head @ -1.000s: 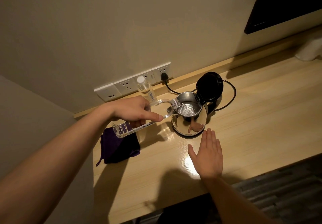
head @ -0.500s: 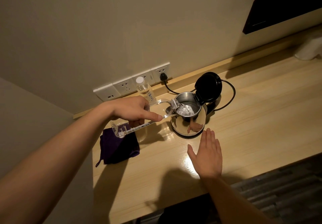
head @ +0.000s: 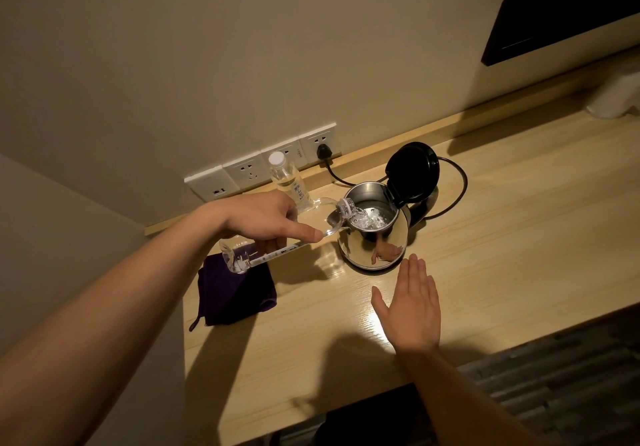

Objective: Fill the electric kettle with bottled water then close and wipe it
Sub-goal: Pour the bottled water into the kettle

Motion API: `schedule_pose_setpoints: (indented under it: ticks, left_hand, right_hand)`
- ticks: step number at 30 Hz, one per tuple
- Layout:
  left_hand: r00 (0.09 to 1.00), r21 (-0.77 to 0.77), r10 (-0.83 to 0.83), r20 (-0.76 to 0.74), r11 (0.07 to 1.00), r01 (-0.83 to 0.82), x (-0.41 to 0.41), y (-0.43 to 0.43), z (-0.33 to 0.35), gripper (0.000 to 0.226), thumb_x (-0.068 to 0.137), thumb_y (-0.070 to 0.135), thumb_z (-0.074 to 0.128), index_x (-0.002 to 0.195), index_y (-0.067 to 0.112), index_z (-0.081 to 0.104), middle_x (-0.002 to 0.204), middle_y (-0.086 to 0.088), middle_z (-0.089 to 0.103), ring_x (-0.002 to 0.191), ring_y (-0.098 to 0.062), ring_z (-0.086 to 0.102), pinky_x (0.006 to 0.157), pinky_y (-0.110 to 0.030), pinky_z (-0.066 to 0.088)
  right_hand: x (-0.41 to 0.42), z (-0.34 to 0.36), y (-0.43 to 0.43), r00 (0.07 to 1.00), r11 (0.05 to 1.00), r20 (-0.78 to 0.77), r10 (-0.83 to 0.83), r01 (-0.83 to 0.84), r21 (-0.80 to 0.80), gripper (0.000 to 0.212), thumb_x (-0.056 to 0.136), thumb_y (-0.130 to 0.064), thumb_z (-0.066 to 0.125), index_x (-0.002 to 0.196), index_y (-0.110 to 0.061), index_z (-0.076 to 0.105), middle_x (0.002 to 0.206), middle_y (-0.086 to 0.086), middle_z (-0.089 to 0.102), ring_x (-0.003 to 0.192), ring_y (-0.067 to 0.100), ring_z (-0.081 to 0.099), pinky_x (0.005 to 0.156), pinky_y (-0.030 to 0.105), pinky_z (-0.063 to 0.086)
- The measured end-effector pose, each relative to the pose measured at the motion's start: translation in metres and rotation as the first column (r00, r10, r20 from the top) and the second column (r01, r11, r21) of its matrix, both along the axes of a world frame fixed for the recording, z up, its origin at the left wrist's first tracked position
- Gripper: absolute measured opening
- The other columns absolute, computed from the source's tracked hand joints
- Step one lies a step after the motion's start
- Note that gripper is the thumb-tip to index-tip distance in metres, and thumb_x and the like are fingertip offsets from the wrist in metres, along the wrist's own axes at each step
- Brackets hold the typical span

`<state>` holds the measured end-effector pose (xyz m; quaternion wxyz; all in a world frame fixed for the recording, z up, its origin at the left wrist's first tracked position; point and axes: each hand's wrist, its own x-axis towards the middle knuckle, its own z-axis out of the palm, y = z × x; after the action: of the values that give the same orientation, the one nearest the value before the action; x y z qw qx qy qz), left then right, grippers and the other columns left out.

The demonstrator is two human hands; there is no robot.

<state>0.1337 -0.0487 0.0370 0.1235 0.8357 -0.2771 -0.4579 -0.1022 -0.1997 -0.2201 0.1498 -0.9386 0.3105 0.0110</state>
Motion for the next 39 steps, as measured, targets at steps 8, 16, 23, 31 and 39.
schedule_pose_setpoints:
  ticks: [8,16,23,31,39]
  left_hand:
    - [0.999,0.014,-0.027,0.023,1.000,0.026,0.000,-0.004,0.000,0.050,0.083,0.063,0.073,0.080,0.014,0.066,0.057,0.007,0.066,0.050,-0.009,0.060,0.055,-0.026,0.048]
    - [0.996,0.051,-0.063,0.061,0.997,0.059,0.003,-0.007,-0.001,0.055,0.081,0.068,0.072,0.077,0.014,0.064,0.060,0.004,0.062,0.051,-0.012,0.054,0.053,-0.024,0.045]
    - [0.993,0.068,-0.086,0.087,0.994,0.080,0.004,-0.011,0.000,0.057,0.081,0.069,0.071,0.080,0.012,0.065,0.058,0.005,0.061,0.048,-0.009,0.054,0.053,-0.022,0.044]
    - [0.990,0.112,-0.108,0.093,0.989,0.097,0.008,-0.017,0.002,0.081,0.078,0.074,0.070,0.093,-0.006,0.070,0.065,0.000,0.069,0.056,-0.014,0.062,0.057,-0.025,0.049]
    - [0.986,0.180,-0.138,0.097,0.976,0.118,0.009,-0.026,0.011,0.087,0.077,0.075,0.071,0.092,-0.010,0.069,0.070,-0.016,0.076,0.054,-0.020,0.063,0.062,-0.029,0.053]
  right_hand:
    - [0.000,-0.001,0.000,1.000,1.000,0.004,-0.004,0.004,0.010,0.088,0.096,-0.064,0.038,0.160,-0.005,0.023,0.169,0.013,0.022,0.158,0.025,0.017,0.127,0.044,0.019]
    - [0.000,0.000,0.000,1.000,1.000,-0.007,-0.005,0.005,0.002,0.088,0.097,-0.064,0.037,0.160,-0.005,0.022,0.170,0.012,0.021,0.158,0.024,0.016,0.128,0.043,0.018]
    - [0.000,0.001,-0.001,1.000,1.000,-0.012,-0.001,0.002,0.018,0.088,0.097,-0.064,0.036,0.161,-0.006,0.019,0.170,0.011,0.018,0.159,0.023,0.013,0.128,0.041,0.014]
    - [0.000,0.001,-0.002,1.000,1.000,-0.014,-0.003,0.003,0.029,0.089,0.096,-0.064,0.037,0.161,-0.007,0.019,0.171,0.011,0.017,0.159,0.022,0.011,0.127,0.039,0.008]
    - [0.000,0.001,-0.002,1.000,0.999,-0.001,-0.003,0.003,0.049,0.090,0.095,-0.064,0.035,0.161,-0.007,0.018,0.171,0.011,0.017,0.159,0.023,0.011,0.128,0.042,0.014]
